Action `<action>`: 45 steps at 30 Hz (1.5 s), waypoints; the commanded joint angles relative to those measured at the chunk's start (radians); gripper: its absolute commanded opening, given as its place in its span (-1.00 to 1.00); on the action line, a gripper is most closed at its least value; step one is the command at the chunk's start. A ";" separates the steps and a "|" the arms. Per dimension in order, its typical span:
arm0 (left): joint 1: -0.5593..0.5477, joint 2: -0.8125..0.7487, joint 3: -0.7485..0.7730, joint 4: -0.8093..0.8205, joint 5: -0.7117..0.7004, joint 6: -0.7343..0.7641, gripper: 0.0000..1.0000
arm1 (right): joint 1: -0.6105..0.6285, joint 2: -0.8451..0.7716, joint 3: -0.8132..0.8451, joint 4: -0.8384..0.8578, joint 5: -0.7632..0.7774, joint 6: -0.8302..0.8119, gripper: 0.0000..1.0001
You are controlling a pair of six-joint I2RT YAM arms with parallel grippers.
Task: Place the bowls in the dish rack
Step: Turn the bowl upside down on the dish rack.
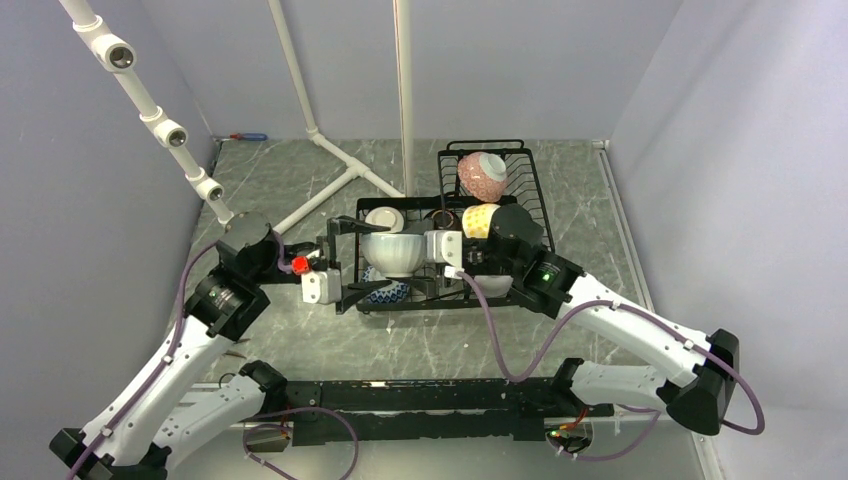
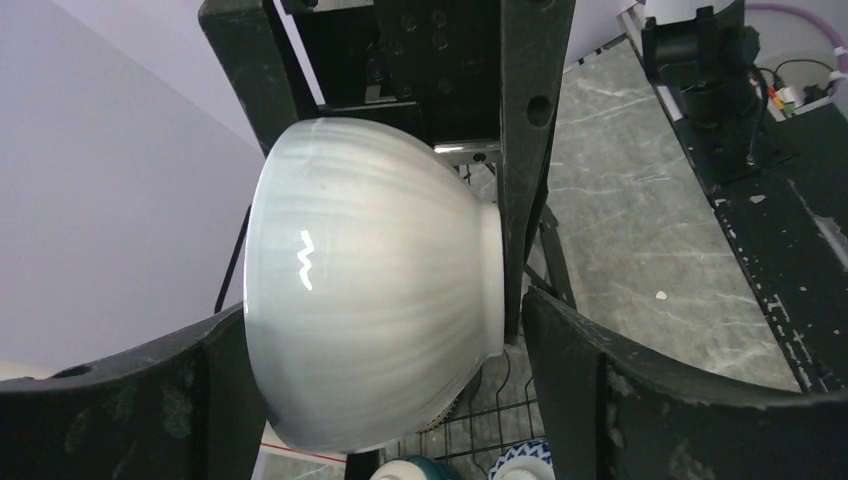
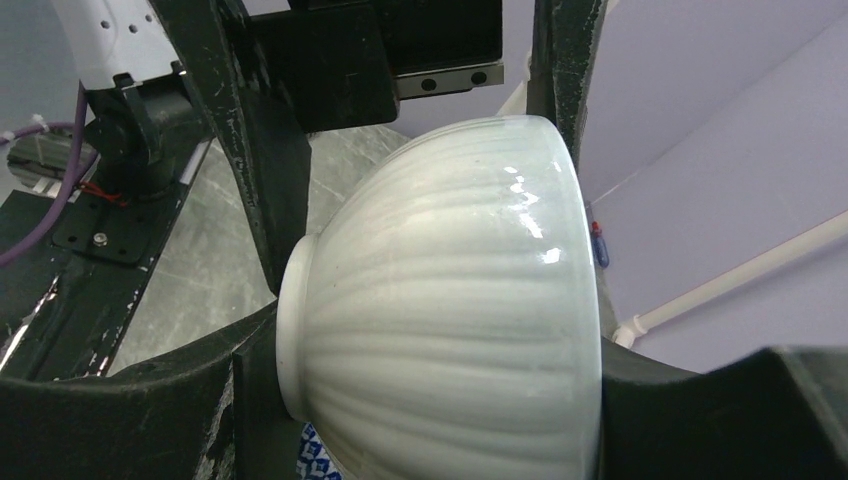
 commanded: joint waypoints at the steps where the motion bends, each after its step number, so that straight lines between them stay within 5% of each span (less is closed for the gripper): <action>1: -0.005 0.014 0.040 0.042 0.062 -0.059 0.71 | -0.003 -0.001 0.073 0.038 -0.004 -0.021 -1.00; 6: -0.011 0.029 0.068 -0.021 0.064 -0.021 0.22 | -0.003 0.005 0.077 0.026 0.011 -0.028 -1.00; 11: -0.013 0.040 0.086 -0.081 0.057 0.032 -0.70 | -0.002 0.014 0.085 0.014 0.009 -0.025 -1.00; 15: -0.013 0.044 0.080 -0.092 0.039 0.026 -0.94 | -0.003 0.018 0.080 -0.003 0.039 -0.025 -1.00; 18: -0.013 0.040 0.070 -0.100 0.003 0.014 -0.95 | -0.002 0.006 0.066 -0.010 0.071 -0.023 -0.96; 22: -0.012 0.030 0.055 -0.109 -0.034 0.005 -0.95 | -0.002 -0.021 0.039 -0.010 0.104 -0.024 -0.36; 28: -0.013 0.042 0.057 -0.132 -0.049 0.006 -0.95 | -0.003 -0.026 0.028 -0.040 0.149 -0.051 0.14; 40: -0.013 0.052 0.008 -0.138 -0.142 -0.016 -0.95 | -0.017 0.013 0.014 -0.021 0.232 -0.108 0.49; 45: -0.013 0.073 -0.039 -0.113 -0.187 -0.039 -0.95 | -0.029 0.053 0.013 -0.018 0.261 -0.150 0.46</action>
